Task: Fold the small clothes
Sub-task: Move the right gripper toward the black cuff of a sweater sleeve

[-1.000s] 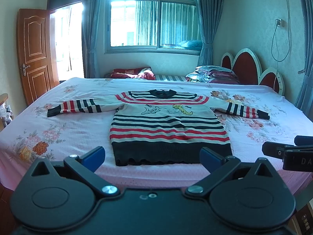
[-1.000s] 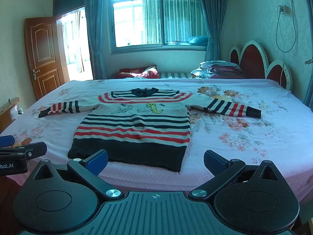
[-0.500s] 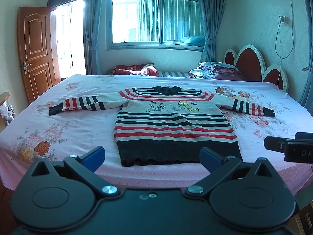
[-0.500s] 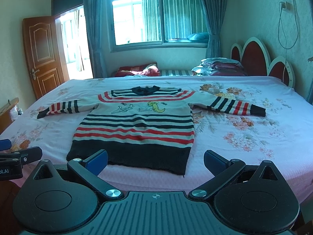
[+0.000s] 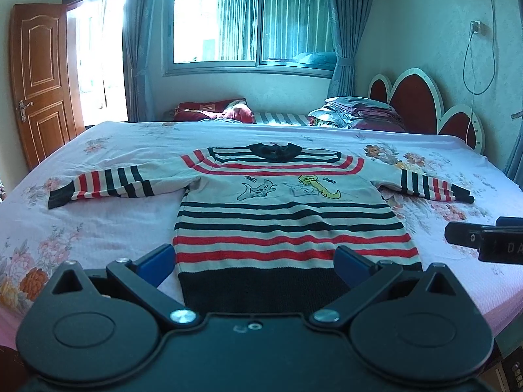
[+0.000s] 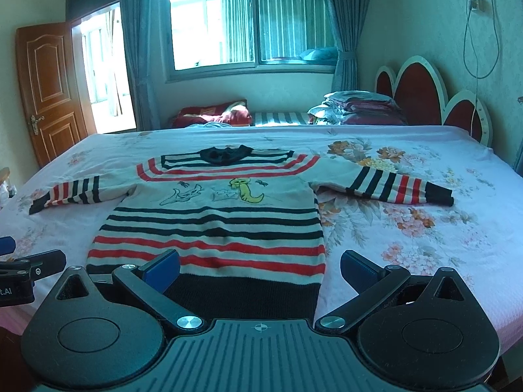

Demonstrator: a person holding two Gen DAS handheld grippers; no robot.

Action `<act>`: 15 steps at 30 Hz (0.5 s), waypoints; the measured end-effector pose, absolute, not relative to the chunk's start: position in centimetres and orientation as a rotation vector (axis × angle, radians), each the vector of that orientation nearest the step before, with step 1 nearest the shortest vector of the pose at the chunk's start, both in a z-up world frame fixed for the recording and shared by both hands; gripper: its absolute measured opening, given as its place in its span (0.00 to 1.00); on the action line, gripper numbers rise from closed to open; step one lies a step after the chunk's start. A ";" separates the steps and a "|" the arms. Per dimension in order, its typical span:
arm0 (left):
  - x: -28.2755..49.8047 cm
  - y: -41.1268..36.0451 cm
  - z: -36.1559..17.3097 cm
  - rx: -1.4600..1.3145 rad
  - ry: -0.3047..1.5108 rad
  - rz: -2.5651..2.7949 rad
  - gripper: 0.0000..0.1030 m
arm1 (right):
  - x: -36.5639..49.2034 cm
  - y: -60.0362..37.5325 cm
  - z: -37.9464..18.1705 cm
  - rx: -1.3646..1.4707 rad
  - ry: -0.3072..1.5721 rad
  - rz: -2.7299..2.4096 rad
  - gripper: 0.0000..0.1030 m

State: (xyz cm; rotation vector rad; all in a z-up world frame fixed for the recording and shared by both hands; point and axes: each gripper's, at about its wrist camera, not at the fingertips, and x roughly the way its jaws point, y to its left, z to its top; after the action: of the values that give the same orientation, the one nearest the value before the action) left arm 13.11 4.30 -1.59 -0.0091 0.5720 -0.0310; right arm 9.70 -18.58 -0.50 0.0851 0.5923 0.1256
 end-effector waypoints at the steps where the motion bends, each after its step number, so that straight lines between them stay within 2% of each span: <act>1: 13.9 4.4 -1.7 -0.010 0.573 -0.038 1.00 | 10.5 -18.5 -0.5 0.089 0.591 0.119 1.00; 15: 22.0 5.8 -1.5 -0.016 0.588 -0.125 1.00 | 18.1 -17.8 0.4 0.112 0.577 0.043 1.00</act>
State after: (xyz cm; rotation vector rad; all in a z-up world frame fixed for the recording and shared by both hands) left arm 22.03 5.77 -1.49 -0.0162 0.5878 -0.1248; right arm 18.08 -17.78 0.38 0.1122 0.5766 0.0429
